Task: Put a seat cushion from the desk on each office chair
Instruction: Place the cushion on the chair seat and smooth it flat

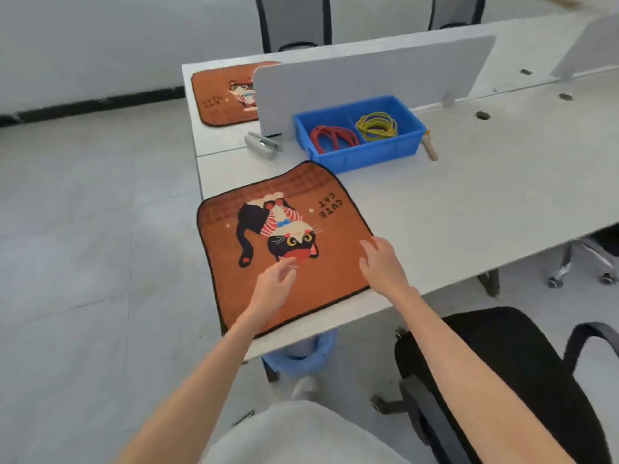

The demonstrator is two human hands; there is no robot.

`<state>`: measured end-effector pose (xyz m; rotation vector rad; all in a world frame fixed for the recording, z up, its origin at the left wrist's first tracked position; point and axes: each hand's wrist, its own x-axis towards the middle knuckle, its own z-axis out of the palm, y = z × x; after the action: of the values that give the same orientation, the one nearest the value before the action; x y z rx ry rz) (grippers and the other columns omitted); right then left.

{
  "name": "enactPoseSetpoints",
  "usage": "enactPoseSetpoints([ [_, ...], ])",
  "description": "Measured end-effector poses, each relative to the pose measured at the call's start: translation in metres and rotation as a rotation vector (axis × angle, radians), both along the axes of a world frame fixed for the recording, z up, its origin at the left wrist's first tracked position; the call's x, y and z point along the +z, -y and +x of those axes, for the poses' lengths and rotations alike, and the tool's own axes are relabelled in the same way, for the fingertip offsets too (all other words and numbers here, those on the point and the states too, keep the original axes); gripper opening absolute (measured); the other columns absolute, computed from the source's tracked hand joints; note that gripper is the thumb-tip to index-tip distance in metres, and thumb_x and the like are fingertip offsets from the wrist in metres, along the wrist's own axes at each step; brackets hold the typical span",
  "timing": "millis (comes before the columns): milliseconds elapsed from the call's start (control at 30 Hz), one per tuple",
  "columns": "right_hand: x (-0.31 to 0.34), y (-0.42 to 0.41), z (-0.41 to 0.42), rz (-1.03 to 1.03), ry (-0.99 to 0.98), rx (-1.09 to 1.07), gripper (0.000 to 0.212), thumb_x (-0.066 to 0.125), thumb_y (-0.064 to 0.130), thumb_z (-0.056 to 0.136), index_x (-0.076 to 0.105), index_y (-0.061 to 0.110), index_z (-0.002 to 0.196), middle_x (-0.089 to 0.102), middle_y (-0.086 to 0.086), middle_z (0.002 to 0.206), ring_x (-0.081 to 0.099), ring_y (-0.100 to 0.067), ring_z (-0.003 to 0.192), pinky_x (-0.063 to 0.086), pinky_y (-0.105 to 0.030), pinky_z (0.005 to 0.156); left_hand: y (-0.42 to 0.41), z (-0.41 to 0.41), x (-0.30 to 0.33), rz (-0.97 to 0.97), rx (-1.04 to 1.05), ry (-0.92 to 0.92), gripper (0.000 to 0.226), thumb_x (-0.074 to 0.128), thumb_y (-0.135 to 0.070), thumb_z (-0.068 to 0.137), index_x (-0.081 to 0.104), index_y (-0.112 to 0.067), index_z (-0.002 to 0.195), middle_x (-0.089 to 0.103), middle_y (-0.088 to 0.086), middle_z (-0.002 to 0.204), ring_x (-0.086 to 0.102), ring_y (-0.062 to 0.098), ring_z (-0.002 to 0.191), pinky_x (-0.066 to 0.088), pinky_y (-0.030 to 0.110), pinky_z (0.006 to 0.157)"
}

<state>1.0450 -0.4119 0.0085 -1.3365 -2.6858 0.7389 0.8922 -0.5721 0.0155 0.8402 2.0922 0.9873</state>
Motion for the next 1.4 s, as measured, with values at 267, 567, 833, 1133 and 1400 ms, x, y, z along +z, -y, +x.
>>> enactPoseSetpoints([
  [267,-0.041,-0.033,-0.089,-0.018,0.325,0.025,0.059,0.045,0.024,0.093,0.02,0.016,0.145,0.001,-0.021,0.155,-0.001,-0.04,0.143,0.011,-0.049,0.116,0.031,-0.094,-0.029,-0.188,0.408,-0.091,0.046,0.045,-0.015,0.093,0.038,-0.007,0.138,0.041,0.013,0.144,0.037,0.027,0.134,0.031,0.039,0.111],
  [567,-0.053,-0.073,-0.09,-0.13,0.399,-0.206,0.107,0.07,0.055,0.069,0.005,0.017,0.146,0.023,-0.02,0.149,0.025,-0.036,0.136,0.033,-0.051,0.104,0.02,-0.107,-0.054,-0.242,0.551,0.073,0.056,0.05,-0.015,0.09,0.028,-0.008,0.141,0.044,0.014,0.141,0.044,0.032,0.128,0.04,0.045,0.106],
  [833,-0.048,-0.067,-0.068,-0.139,0.039,-0.313,0.031,0.047,0.017,0.092,0.052,0.007,0.121,0.055,-0.02,0.112,0.057,-0.032,0.097,0.046,-0.034,0.081,-0.014,-0.104,-0.041,-0.208,0.454,-0.164,0.03,0.05,-0.016,0.093,0.059,-0.005,0.119,0.058,0.02,0.112,0.055,0.032,0.106,0.043,0.032,0.088],
  [1133,-0.022,-0.042,0.034,-0.082,-0.119,-0.411,0.046,0.03,0.01,0.098,0.036,0.027,0.139,0.065,-0.012,0.109,0.061,-0.029,0.093,0.052,-0.035,0.08,-0.106,0.014,0.009,0.062,-0.281,-0.217,0.021,0.05,-0.016,0.092,0.067,-0.018,0.104,0.072,0.0,0.091,0.063,0.018,0.082,0.043,0.026,0.069],
  [1400,-0.009,-0.011,0.222,0.018,-0.156,-0.897,0.044,0.042,0.007,0.092,0.047,0.021,0.133,0.07,-0.016,0.089,0.065,-0.03,0.077,0.051,-0.036,0.073,-0.174,0.202,0.026,0.085,-0.805,-0.082,0.019,0.041,-0.012,0.096,0.058,-0.01,0.102,0.065,0.011,0.079,0.053,0.014,0.064,0.037,0.007,0.056],
])
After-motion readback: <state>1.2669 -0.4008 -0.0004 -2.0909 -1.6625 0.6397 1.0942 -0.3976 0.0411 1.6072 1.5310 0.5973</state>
